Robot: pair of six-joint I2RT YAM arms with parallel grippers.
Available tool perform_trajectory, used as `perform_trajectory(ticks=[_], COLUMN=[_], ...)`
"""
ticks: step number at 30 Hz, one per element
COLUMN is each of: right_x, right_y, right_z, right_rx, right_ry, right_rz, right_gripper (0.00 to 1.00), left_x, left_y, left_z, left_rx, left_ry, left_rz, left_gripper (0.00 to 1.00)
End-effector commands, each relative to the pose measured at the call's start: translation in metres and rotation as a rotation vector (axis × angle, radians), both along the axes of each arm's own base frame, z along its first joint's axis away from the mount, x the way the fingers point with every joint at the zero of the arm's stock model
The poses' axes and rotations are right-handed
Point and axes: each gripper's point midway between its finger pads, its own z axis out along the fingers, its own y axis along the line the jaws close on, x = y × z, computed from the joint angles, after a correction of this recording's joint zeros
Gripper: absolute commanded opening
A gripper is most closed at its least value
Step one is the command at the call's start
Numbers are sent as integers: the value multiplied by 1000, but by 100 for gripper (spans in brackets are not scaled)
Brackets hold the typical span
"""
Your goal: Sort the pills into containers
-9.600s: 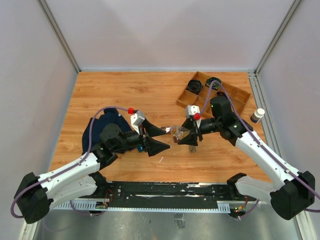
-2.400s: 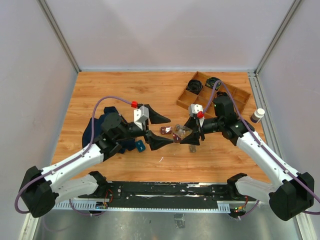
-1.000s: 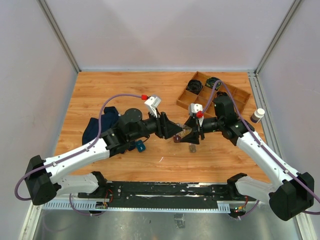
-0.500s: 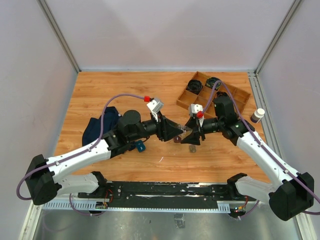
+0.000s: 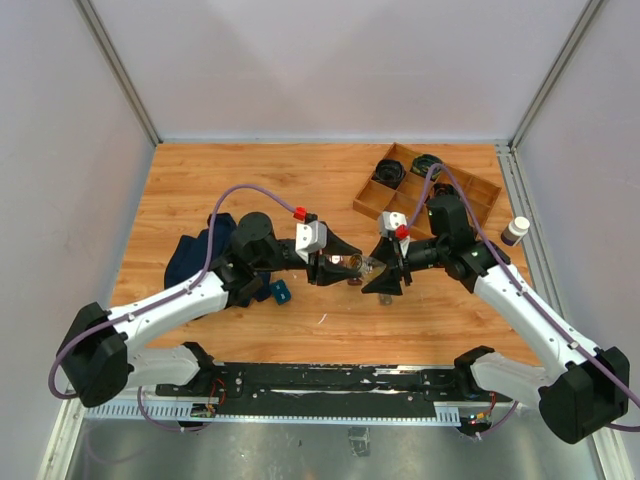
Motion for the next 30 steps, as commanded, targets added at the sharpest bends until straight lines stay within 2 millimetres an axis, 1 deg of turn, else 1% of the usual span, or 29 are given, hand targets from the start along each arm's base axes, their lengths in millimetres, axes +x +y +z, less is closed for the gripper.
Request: perform_trajectory(ticks=[1, 3, 4, 6, 9, 10, 13, 16, 19, 21, 23, 27, 30], right_x=[3, 3, 3, 3, 4, 4, 5, 5, 6, 6, 7, 10, 14], right_y=[3, 3, 3, 3, 2, 2, 2, 2, 2, 2, 2, 1, 1], right_z=[26, 25, 26, 25, 25, 25, 25, 24, 24, 23, 23, 20, 18], right_rx=[84, 83, 83, 83, 81, 81, 79, 77, 77, 75, 74, 62, 50], right_ry=[-102, -103, -104, -103, -108, -109, -106, -103, -105, -104, -106, -104, -104], right_rz=[35, 34, 33, 33, 29, 29, 28, 27, 24, 24, 20, 6, -11], right_gripper=[1, 1, 1, 1, 1, 1, 1, 1, 1, 1, 1, 1, 1], left_x=[-12, -5, -2, 2, 5, 5, -4, -9, -6, -1, -2, -8, -1], left_y=[-5, -8, -8, -5, 6, 11, 20, 26, 38, 48, 54, 55, 56], left_z=[-21, -16, -11, 2, 27, 33, 46, 54, 62, 65, 68, 70, 61], left_rx=[72, 62, 46, -4, -126, -164, -226, -259, -299, -341, -369, -402, -398], left_ry=[-46, -49, -56, -65, -89, -87, -63, 1, 77, 158, 234, 475, 634], left_rz=[-140, -112, -91, -38, 54, 79, 81, 93, 167, 236, 254, 234, 285], left_gripper=[34, 40, 46, 63, 86, 91, 99, 99, 99, 99, 99, 90, 85])
